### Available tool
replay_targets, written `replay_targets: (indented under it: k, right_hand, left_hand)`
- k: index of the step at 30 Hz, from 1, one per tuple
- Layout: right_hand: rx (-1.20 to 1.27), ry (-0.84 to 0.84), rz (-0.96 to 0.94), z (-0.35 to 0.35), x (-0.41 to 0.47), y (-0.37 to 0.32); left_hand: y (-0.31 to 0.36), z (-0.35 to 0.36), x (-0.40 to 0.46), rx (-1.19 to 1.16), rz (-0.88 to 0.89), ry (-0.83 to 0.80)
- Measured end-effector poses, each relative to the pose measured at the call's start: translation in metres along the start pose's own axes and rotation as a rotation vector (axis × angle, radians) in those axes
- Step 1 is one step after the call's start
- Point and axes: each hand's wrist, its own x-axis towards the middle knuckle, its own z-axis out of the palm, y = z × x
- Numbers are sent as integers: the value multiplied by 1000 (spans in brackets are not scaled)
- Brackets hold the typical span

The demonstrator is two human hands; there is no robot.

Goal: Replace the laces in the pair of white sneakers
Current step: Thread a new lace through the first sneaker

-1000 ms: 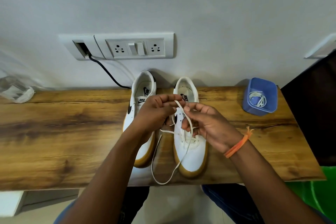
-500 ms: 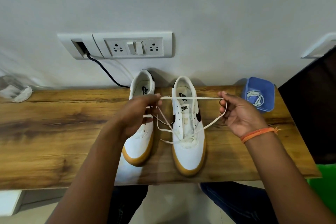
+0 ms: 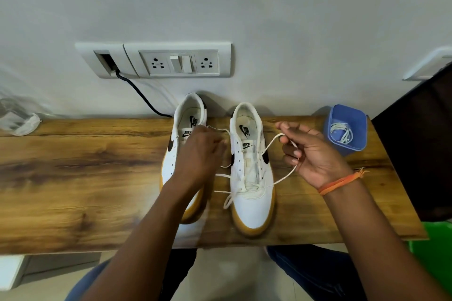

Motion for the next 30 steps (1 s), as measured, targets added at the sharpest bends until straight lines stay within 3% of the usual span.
replay_targets:
  k: [3,5,8,11,14,17,19,24,27,30]
  right_hand:
    - [-80,-72,3,4,0,5]
    - [-131,-98,13,8,-1,9]
    - [-181,-85,29,12,-2,12]
    - [-192,-41,50,6,-2,8]
    - [-156,12,37,-2,0,1]
    - [-103,75,41,-8,2,-4]
    - [-83,101,46,-12,3,-6]
    - [-131,155,75,-17,4,-8]
    - [-179,135,80,-11,4,-4]
    - [-293,66,78,-1,0,4]
  left_hand:
    - [29,0,-6,-550,-20,-194]
    - [39,5,-11,-677,-4,-298]
    - [41,10,-12,-730,-34,-314]
    - [27,0,-5,-618,-68,-240]
    - [3,-11,1,-142,16,-53]
    - [-12,-18,4,-10,-34,13]
    - [-19,-22,6,50,-98,-62]
    - [-32,-27,3,368,-101,-538]
    - [-22,-24,3,329,-73,-482]
    - [1,-12,0,20,-12,-270]
